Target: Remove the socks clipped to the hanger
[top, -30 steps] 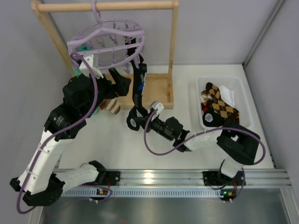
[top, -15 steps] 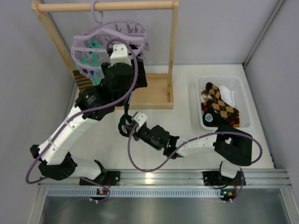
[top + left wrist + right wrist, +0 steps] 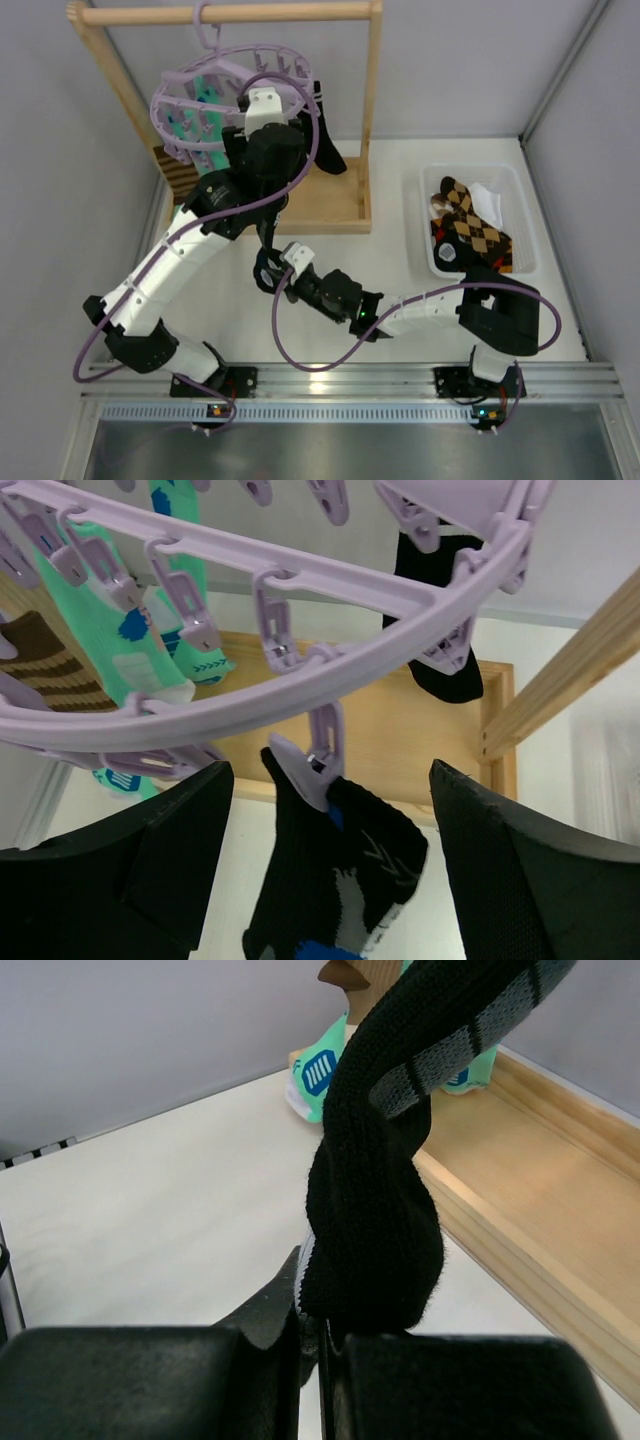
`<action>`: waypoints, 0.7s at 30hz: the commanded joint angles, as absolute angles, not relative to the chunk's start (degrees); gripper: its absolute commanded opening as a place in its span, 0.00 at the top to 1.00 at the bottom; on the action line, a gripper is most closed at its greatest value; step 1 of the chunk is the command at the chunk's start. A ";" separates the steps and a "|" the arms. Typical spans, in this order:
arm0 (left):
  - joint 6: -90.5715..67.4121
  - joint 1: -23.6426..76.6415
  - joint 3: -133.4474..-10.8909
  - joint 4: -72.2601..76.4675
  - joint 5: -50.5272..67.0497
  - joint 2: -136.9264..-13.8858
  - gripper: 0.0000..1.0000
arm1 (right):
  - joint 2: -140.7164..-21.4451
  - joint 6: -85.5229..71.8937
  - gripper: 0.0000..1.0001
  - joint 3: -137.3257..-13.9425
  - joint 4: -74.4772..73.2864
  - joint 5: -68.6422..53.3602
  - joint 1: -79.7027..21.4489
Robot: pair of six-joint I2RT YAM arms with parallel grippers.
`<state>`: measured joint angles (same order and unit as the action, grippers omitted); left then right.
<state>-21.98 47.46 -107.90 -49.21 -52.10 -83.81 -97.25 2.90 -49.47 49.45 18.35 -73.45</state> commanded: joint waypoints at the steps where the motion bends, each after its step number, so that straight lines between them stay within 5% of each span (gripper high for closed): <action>1: -20.83 46.41 -109.95 -49.75 -55.02 -84.46 0.18 | -96.06 3.69 1.00 -48.96 51.33 17.93 -74.09; 21: -20.04 46.14 -113.38 -49.39 -62.75 -90.00 0.20 | -97.82 6.59 1.00 -50.89 49.58 14.15 -75.59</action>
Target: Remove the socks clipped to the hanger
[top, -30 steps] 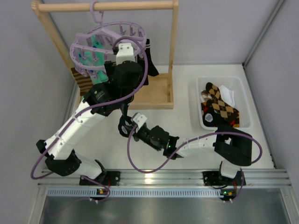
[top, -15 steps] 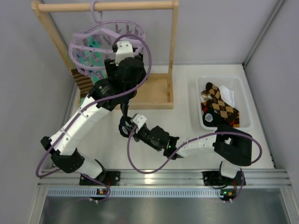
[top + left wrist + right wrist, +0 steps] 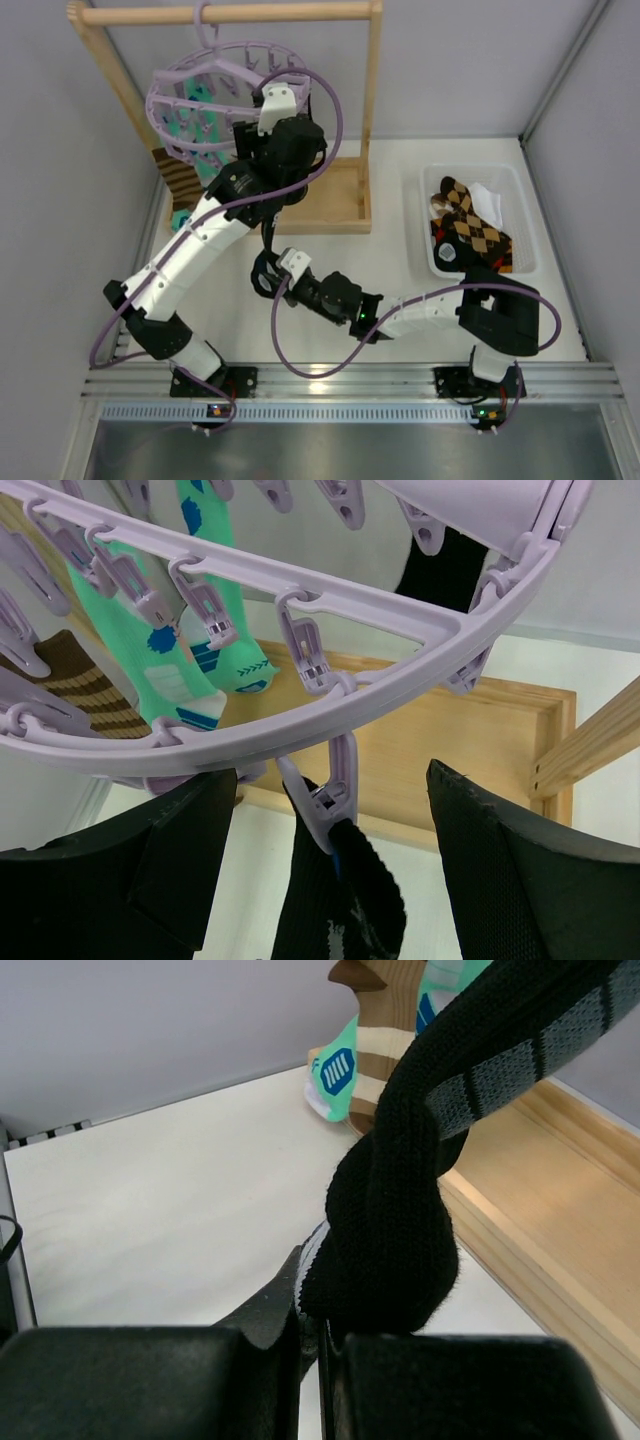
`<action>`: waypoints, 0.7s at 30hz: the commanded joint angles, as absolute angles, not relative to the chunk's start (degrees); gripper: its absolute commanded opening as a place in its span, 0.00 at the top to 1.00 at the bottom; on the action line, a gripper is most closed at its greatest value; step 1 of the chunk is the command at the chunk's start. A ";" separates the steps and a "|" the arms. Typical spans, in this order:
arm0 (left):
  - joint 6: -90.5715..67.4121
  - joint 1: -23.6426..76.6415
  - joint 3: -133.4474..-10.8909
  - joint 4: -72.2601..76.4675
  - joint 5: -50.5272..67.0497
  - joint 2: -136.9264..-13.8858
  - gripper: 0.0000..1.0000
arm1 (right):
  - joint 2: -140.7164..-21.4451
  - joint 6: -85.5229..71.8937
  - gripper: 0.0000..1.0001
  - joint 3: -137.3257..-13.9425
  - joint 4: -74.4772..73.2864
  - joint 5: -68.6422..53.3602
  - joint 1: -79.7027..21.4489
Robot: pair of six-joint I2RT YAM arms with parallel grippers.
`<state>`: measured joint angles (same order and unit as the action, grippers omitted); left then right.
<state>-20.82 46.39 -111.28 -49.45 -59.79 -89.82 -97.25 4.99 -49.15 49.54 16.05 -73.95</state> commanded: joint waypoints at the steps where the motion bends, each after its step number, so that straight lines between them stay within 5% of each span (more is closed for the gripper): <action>1: -20.13 46.14 -113.38 -49.48 -63.19 -90.26 0.20 | -97.91 7.20 1.00 -51.58 49.22 13.89 -75.76; 7: -19.51 45.97 -113.47 -49.48 -65.13 -90.53 0.21 | -98.88 9.14 1.00 -53.17 48.16 13.97 -77.25; 15: -20.39 44.03 -110.22 -49.48 -64.25 -88.51 0.42 | -98.44 8.88 1.00 -52.65 49.13 14.94 -77.34; 21: -20.83 41.49 -109.16 -49.39 -62.41 -87.80 0.43 | -98.17 8.70 1.00 -51.94 49.75 14.94 -77.26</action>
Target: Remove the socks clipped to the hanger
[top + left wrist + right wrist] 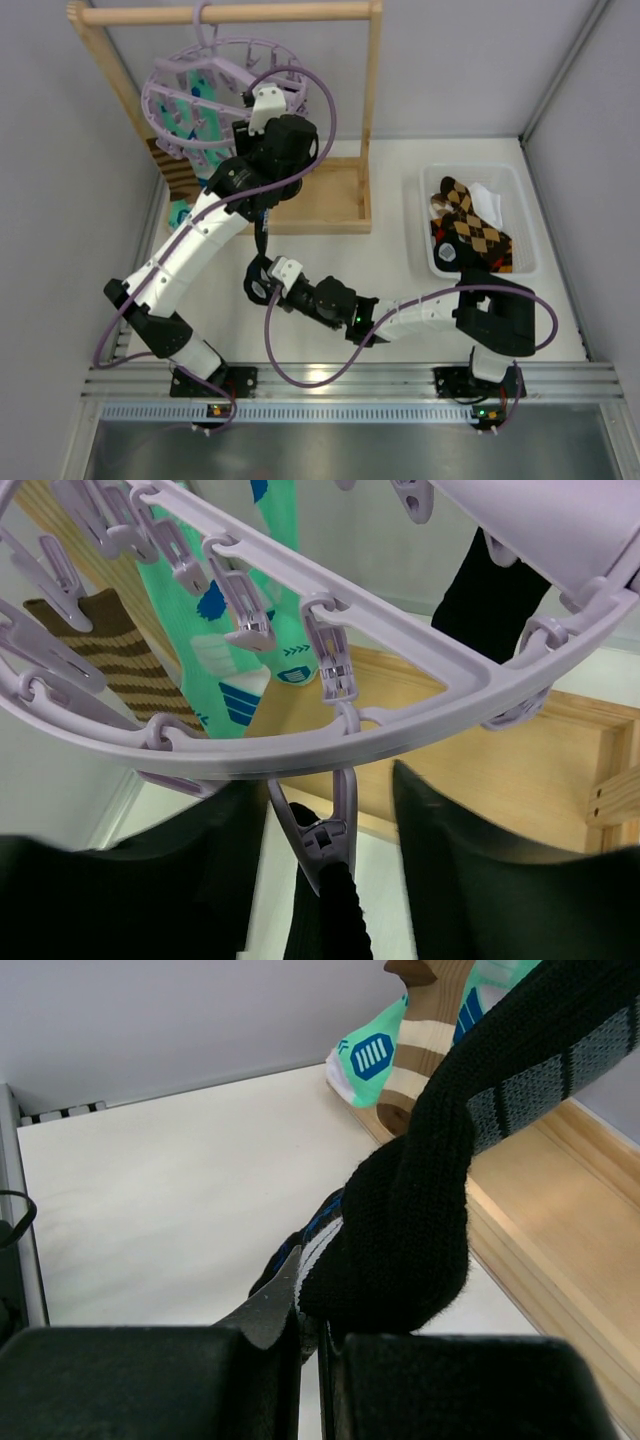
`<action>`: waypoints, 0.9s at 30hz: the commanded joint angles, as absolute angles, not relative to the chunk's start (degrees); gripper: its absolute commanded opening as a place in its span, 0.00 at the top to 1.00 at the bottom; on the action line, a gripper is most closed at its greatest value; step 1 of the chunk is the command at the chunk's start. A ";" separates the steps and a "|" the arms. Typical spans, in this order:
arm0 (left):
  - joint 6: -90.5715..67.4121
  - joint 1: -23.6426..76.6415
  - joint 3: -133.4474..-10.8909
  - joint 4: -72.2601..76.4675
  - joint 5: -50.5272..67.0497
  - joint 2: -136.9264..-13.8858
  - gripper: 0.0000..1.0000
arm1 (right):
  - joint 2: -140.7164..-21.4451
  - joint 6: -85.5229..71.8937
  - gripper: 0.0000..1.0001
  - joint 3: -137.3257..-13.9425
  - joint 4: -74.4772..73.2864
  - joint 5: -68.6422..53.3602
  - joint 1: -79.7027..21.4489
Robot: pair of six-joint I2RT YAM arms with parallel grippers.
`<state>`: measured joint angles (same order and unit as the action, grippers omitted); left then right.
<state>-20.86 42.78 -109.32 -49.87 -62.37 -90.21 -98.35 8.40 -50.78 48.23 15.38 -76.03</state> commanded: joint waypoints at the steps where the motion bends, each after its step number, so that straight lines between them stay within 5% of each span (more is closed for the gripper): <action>1: -21.09 41.31 -109.07 -49.39 -62.14 -87.89 0.51 | -98.17 8.61 1.00 -51.94 49.75 15.12 -77.26; 16: -22.15 40.17 -110.39 -49.04 -58.45 -88.86 1.00 | -93.87 7.65 1.00 -44.30 54.31 19.59 -77.26; 27: -22.85 40.08 -111.36 -49.04 -55.55 -89.21 1.00 | -87.89 7.82 1.00 -38.95 56.42 21.97 -76.55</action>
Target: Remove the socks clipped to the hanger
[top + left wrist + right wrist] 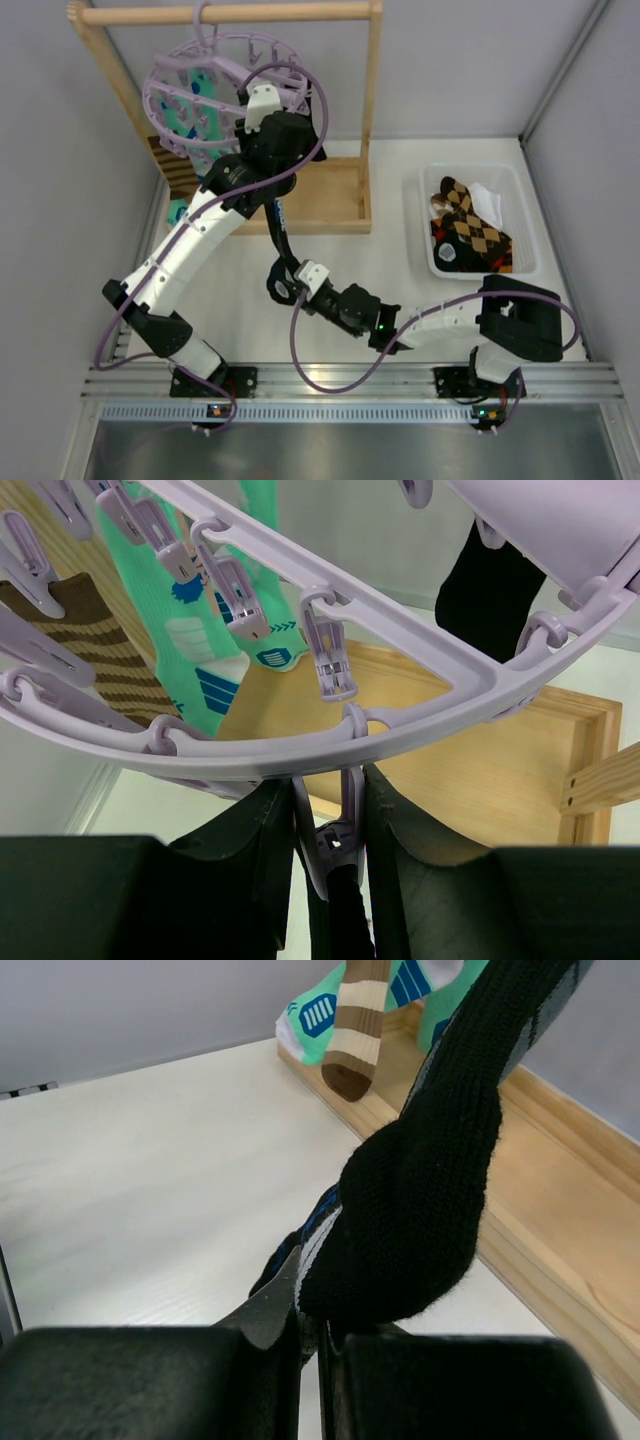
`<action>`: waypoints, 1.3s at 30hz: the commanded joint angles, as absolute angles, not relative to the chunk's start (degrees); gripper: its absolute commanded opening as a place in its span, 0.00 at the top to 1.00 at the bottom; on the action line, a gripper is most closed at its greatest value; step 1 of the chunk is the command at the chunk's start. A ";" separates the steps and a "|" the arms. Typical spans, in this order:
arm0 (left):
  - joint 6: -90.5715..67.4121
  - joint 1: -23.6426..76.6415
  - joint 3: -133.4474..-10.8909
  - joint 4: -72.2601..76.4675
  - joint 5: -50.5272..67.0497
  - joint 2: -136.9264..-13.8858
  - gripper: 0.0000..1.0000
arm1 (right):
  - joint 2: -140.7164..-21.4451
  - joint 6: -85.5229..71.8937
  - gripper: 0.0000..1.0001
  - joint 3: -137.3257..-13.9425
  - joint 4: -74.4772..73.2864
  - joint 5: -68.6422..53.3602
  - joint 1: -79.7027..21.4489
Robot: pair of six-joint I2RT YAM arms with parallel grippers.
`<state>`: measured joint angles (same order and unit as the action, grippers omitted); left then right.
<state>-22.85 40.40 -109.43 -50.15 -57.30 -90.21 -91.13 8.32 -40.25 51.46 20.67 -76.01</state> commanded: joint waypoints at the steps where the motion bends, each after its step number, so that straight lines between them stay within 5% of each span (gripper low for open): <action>1: -22.85 39.99 -111.53 -48.96 -55.37 -89.21 1.00 | -87.54 7.82 1.00 -38.41 56.69 22.23 -76.47; 13: -25.14 36.92 -112.41 -48.78 -50.72 -88.59 1.00 | -81.75 4.13 1.00 -28.04 61.87 23.38 -76.29; 20: -25.58 36.83 -111.62 -48.78 -42.21 -88.51 0.98 | -71.47 2.56 1.00 -30.22 48.46 29.96 -75.33; 21: -25.75 36.83 -111.53 -48.69 -40.97 -88.51 0.89 | -69.72 1.42 1.00 -31.02 41.55 30.67 -74.80; 22: -25.84 36.83 -111.53 -48.69 -39.74 -88.59 0.70 | -66.13 0.45 1.00 -31.63 37.74 31.54 -73.92; 25: -25.84 36.91 -111.62 -48.78 -34.99 -88.24 0.43 | -59.18 -4.74 1.00 -34.71 22.66 32.16 -69.01; 28: -25.84 36.83 -111.45 -48.87 -30.51 -86.84 0.32 | -53.03 -8.52 1.00 -38.40 8.51 32.26 -62.60; 32: -25.05 36.91 -108.03 -48.95 -25.50 -82.20 0.02 | -49.14 -10.55 1.00 -46.11 -7.97 31.64 -49.88; 39: -24.08 36.91 -91.43 -48.96 -24.43 -67.26 0.02 | -54.04 -10.37 1.00 -56.68 -20.65 18.83 -23.41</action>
<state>-25.23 37.01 -95.74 -49.41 -25.43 -73.76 -51.79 -9.30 -52.01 -10.72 25.91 -31.97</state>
